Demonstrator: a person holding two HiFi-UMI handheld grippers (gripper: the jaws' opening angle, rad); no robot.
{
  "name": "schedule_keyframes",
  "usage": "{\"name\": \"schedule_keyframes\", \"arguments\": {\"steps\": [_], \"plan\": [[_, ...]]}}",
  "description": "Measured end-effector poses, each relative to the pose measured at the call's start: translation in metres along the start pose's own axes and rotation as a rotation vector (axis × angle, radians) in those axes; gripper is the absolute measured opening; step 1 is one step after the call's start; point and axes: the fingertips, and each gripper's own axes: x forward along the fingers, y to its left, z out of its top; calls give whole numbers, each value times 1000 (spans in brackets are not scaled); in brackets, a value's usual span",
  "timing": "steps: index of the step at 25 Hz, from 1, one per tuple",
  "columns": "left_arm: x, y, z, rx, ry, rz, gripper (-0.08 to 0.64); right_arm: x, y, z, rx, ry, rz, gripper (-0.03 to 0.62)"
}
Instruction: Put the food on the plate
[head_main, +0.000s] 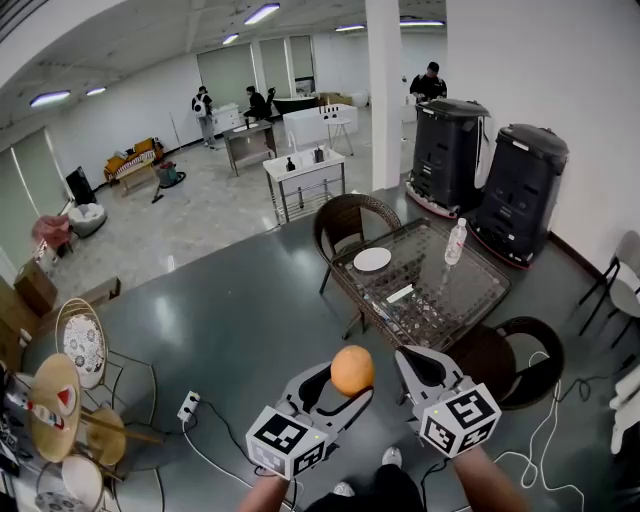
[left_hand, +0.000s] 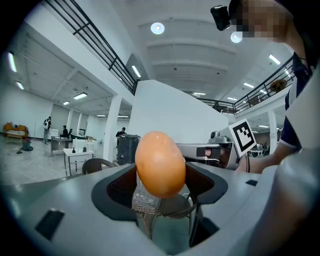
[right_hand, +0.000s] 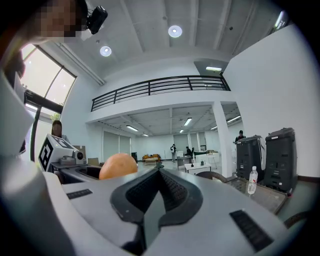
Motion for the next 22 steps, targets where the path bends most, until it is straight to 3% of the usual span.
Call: {"name": "schedule_keyframes", "arguments": {"steps": [10,22], "plan": [[34,17,-1,8,3,36,302,18,-33,-1,-22,-30,43,3],[114,43,8,19,-5,97,302,57,-119,1,-37,-28,96,3]]}}
